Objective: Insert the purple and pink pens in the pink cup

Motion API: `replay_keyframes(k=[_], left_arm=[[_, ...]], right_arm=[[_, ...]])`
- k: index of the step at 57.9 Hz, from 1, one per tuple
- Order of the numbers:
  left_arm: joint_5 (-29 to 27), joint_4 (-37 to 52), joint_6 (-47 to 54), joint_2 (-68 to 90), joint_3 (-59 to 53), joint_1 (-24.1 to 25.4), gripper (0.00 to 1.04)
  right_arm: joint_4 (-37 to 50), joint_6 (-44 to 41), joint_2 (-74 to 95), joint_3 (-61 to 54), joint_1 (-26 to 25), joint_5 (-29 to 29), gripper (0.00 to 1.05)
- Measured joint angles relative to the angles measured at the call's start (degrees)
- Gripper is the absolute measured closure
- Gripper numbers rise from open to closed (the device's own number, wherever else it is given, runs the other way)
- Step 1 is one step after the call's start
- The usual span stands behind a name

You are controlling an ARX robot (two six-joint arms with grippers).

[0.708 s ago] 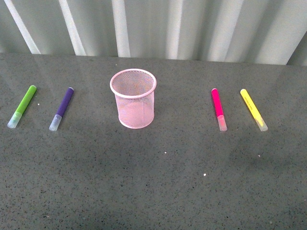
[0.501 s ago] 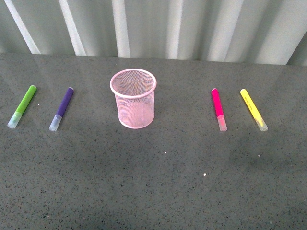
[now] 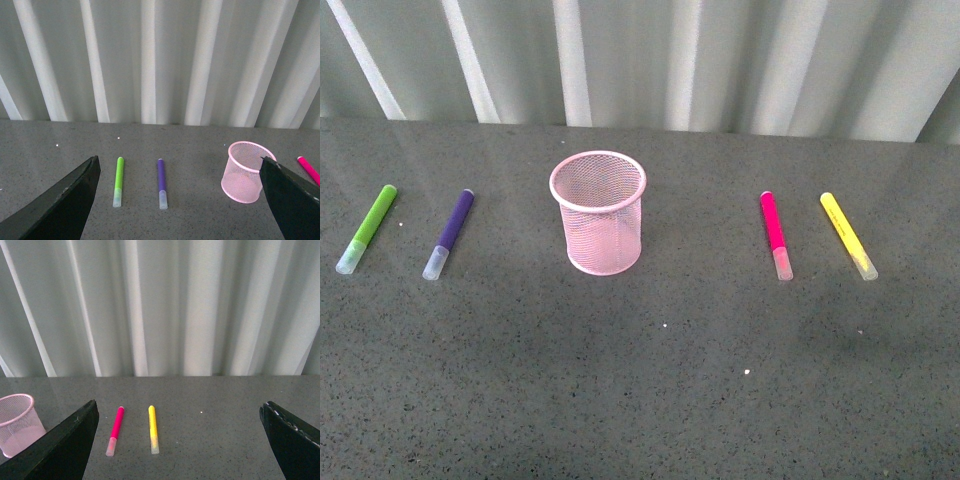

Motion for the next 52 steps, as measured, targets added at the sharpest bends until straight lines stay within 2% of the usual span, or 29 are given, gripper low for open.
replay_keyframes(k=[34,36,38,41,52], left_arm=[[0.00,0.00,0.00,0.00,0.00,0.00,0.07],[-1.07,-0.61,-0.55,0.37,0.11,-0.31,0.07],[-4.61,-4.31,-2.38,1.53,0.96,-1.07,0.07],[-6.10,-6.91,-4.28,3.06,1.29,-1.46,0.07],[-2.54,-9.73,-9.11,7.37,3.91,0.79,0.07]], right_arm=[[0.00,0.00,0.00,0.00,0.00,0.00,0.07],[0.00,0.00,0.00,0.00,0.00,0.00,0.07],[0.00,0.00,0.00,0.00,0.00,0.00,0.07],[0.00,0.00,0.00,0.00,0.00,0.00,0.07],[0.00,-0.02,0.00,0.00,0.00,-0.02,0.07]])
